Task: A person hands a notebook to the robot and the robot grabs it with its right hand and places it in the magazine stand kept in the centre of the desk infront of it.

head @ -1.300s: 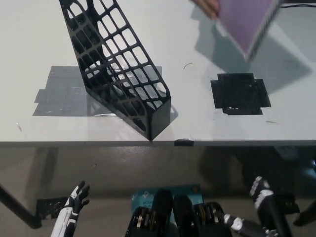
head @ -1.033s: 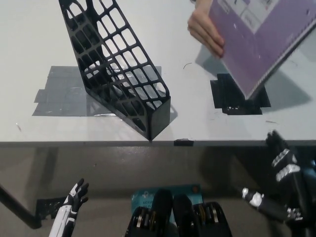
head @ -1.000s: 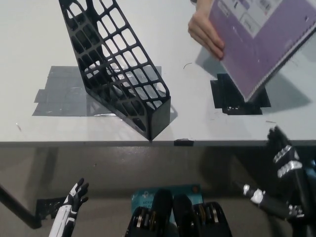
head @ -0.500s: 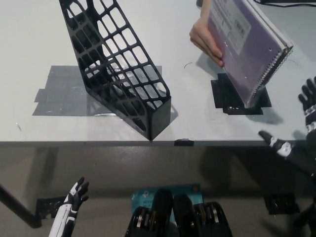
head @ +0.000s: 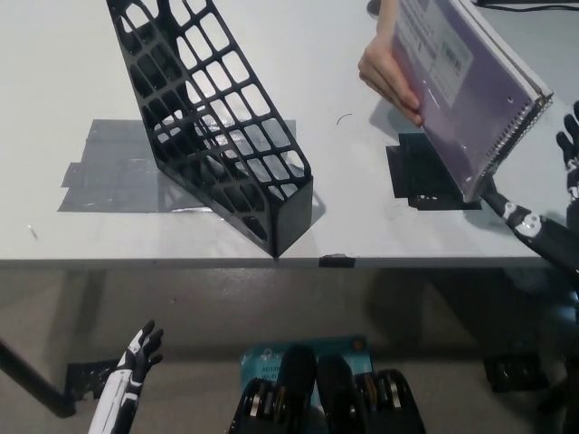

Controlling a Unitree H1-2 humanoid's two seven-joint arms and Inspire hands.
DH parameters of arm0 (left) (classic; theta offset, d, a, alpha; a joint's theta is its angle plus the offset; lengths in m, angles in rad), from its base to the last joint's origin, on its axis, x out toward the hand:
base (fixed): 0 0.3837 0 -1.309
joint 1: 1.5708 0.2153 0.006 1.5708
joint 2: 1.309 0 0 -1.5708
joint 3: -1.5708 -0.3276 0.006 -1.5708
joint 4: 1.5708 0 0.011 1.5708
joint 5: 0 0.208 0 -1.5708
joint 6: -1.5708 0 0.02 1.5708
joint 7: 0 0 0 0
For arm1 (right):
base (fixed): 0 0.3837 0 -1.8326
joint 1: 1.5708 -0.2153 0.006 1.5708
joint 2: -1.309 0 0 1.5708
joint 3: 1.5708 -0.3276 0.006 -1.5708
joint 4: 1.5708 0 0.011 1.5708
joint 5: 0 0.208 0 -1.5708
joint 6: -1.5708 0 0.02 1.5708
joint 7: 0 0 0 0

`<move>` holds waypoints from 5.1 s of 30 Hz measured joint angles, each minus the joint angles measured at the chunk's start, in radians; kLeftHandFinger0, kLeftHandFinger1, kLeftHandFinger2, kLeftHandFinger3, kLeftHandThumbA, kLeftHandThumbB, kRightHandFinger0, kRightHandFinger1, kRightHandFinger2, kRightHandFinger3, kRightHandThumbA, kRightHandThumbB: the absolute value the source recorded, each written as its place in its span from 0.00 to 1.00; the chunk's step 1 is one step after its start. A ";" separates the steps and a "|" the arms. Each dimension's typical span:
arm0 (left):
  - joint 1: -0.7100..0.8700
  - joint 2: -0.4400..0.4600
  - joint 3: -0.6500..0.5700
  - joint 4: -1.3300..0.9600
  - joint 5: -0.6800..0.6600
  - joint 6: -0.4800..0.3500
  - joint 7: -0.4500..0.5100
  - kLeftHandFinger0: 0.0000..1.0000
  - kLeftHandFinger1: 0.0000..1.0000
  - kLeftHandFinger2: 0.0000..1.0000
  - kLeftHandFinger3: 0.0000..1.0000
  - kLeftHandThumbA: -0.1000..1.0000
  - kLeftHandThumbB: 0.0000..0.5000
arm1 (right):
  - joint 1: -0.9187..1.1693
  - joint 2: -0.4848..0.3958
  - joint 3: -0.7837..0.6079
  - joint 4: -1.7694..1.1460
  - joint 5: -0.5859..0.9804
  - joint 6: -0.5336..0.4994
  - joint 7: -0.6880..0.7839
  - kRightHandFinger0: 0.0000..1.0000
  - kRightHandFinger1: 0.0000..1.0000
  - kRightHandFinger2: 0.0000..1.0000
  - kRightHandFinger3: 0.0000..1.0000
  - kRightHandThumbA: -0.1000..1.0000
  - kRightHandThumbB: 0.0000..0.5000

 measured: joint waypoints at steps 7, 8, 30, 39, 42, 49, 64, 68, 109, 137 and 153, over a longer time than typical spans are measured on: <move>0.000 0.001 0.000 0.000 0.000 0.000 0.000 0.97 1.00 1.00 1.00 1.00 1.00 | -0.064 0.009 0.022 0.054 -0.008 0.010 -0.003 1.00 1.00 1.00 1.00 1.00 0.54; 0.000 0.001 0.000 0.000 0.000 0.000 0.000 0.97 1.00 1.00 1.00 1.00 1.00 | -0.075 0.009 0.028 0.062 -0.012 0.012 -0.003 1.00 1.00 1.00 1.00 1.00 0.56; -0.007 0.010 0.000 0.000 -0.002 0.000 -0.001 0.97 1.00 1.00 1.00 1.00 1.00 | -0.288 0.003 0.055 0.260 -0.058 0.015 -0.022 1.00 1.00 1.00 1.00 1.00 0.45; -0.010 0.016 0.001 0.000 -0.006 0.000 -0.001 0.97 1.00 1.00 1.00 1.00 1.00 | -0.303 0.003 0.056 0.289 -0.059 0.017 -0.026 1.00 1.00 1.00 1.00 1.00 0.43; -0.010 0.016 0.001 0.000 -0.007 0.000 -0.002 0.96 1.00 1.00 1.00 1.00 1.00 | -0.314 0.003 0.057 0.310 -0.059 0.017 -0.026 1.00 1.00 1.00 1.00 1.00 0.38; -0.022 0.017 0.001 0.000 -0.009 0.000 -0.002 0.97 1.00 1.00 1.00 1.00 1.00 | -0.343 0.006 0.060 0.380 -0.058 0.010 -0.026 0.26 0.43 0.59 0.69 0.97 0.27; -0.037 0.018 0.001 0.000 -0.013 0.000 -0.005 0.95 1.00 1.00 1.00 1.00 1.00 | -0.389 0.036 0.060 0.428 -0.077 0.027 -0.078 0.00 0.00 0.00 0.00 1.00 0.09; -0.037 0.019 0.001 0.000 -0.014 0.000 -0.007 0.95 1.00 1.00 1.00 1.00 1.00 | -0.389 0.044 0.053 0.429 -0.082 0.029 -0.090 0.00 0.00 0.00 0.00 1.00 0.10; -0.047 0.019 0.003 0.005 -0.015 0.000 -0.014 0.95 1.00 1.00 1.00 1.00 1.00 | -0.534 0.270 -0.154 0.060 0.239 0.276 -0.262 0.00 0.00 0.00 0.00 0.97 0.01; -0.059 0.020 0.001 0.006 -0.015 0.000 -0.015 0.94 1.00 1.00 1.00 1.00 1.00 | -0.602 0.396 -0.049 0.315 0.176 0.203 -0.332 0.00 0.00 0.00 0.00 0.93 0.00; -0.066 0.021 0.001 0.006 -0.015 0.000 -0.019 0.93 1.00 1.00 1.00 1.00 1.00 | -0.635 0.397 -0.038 0.438 0.162 0.117 -0.369 0.00 0.00 0.00 0.00 0.95 0.02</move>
